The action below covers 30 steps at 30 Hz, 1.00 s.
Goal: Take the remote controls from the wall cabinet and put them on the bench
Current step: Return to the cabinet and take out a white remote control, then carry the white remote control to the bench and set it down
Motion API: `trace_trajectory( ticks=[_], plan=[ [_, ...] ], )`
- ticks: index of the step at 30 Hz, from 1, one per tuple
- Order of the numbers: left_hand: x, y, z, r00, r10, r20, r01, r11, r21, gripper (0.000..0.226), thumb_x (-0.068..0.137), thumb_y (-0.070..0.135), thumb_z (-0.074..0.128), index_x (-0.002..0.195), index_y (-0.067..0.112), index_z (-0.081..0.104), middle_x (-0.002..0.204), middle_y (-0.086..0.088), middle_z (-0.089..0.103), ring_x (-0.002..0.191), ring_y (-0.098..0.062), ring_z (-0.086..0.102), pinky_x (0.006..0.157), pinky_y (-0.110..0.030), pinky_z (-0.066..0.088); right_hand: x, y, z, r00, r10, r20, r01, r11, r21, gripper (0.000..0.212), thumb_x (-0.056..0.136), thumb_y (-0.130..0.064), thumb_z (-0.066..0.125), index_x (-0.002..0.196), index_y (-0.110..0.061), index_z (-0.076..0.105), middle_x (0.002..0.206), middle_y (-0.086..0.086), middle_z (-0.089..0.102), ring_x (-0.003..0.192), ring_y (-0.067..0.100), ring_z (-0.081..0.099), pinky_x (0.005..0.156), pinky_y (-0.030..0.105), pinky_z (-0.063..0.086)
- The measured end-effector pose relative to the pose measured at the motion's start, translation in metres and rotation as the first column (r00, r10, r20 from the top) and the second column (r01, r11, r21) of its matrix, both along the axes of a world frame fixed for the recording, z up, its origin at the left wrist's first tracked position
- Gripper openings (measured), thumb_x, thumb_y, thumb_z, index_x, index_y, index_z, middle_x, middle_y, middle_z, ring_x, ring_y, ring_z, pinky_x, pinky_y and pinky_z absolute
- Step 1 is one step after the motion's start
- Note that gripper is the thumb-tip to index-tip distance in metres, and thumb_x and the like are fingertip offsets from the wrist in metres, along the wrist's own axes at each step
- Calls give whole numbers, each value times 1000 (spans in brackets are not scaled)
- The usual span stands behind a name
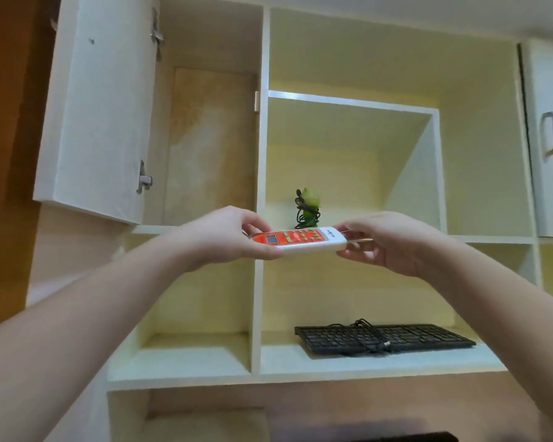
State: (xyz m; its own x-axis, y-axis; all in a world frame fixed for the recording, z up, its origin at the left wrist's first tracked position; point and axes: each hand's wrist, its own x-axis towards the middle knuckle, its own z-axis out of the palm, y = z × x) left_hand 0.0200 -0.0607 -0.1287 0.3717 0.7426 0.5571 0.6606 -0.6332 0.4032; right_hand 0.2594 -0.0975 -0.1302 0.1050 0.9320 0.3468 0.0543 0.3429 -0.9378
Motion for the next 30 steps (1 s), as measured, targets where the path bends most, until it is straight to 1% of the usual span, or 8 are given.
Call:
trace_trajectory(
  ticks=[4, 10, 13, 15, 18, 21, 25, 30],
  plan=[
    [38, -16, -9, 998, -62, 21, 63, 998, -19, 47, 69, 52, 80, 111, 36, 65, 100, 17, 63, 93, -3, 62, 80, -26, 51, 41, -36, -16, 998, -16, -60, 16, 1000, 3, 17, 95, -4, 53, 99, 7, 65, 83, 15, 69, 70, 19, 65, 63, 25, 60],
    [108, -47, -39, 980, -184, 82, 187, 982, -34, 55, 70, 50, 79, 120, 41, 57, 107, 17, 60, 95, 0, 62, 86, -28, 54, 108, -96, -42, 995, -62, -76, 59, 998, -38, 19, 97, -6, 51, 100, 4, 68, 89, 14, 74, 73, 18, 71, 67, 26, 61],
    [143, -60, -67, 962, -248, 113, 253, 967, -24, 53, 71, 47, 79, 118, 42, 56, 109, 18, 60, 96, 2, 61, 81, -20, 52, 139, -125, -53, 992, -101, -73, 95, 993, -72, 19, 96, -7, 53, 102, 3, 68, 97, 16, 74, 83, 20, 71, 70, 28, 61],
    [166, -67, -89, 945, -291, 146, 298, 954, -27, 53, 71, 45, 80, 118, 41, 57, 110, 17, 61, 98, 1, 61, 82, -19, 53, 157, -144, -63, 990, -134, -49, 130, 988, -81, 19, 96, -8, 53, 100, 1, 69, 98, 15, 74, 85, 21, 70, 73, 28, 60],
    [196, -79, -116, 924, -340, 174, 351, 935, -40, 52, 68, 50, 79, 115, 41, 59, 107, 20, 63, 97, 2, 62, 80, -19, 54, 182, -169, -81, 983, -182, -35, 178, 979, -97, 20, 96, -8, 52, 102, -2, 70, 97, 14, 75, 87, 20, 71, 73, 27, 60],
    [226, -91, -136, 901, -389, 193, 406, 912, -57, 48, 68, 50, 79, 111, 41, 61, 105, 20, 65, 94, 2, 64, 78, -21, 55, 205, -190, -99, 970, -228, -82, 218, 969, -114, 21, 97, -7, 51, 106, -1, 68, 99, 14, 75, 94, 23, 70, 72, 26, 61],
    [261, -101, -153, 883, -438, 171, 454, 888, -70, 44, 73, 41, 79, 113, 40, 60, 107, 23, 60, 91, 1, 63, 68, -9, 49, 230, -211, -119, 954, -277, -117, 263, 958, -117, 22, 97, -7, 50, 109, 0, 67, 99, 14, 75, 88, 20, 73, 67, 23, 60],
    [296, -93, -172, 843, -512, 165, 531, 842, -100, 48, 72, 41, 80, 116, 42, 59, 108, 23, 57, 98, 3, 60, 78, -17, 55, 251, -222, -142, 927, -353, -129, 337, 932, -131, 24, 97, -6, 48, 111, -1, 66, 104, 14, 74, 97, 22, 71, 79, 27, 59]
  ],
)
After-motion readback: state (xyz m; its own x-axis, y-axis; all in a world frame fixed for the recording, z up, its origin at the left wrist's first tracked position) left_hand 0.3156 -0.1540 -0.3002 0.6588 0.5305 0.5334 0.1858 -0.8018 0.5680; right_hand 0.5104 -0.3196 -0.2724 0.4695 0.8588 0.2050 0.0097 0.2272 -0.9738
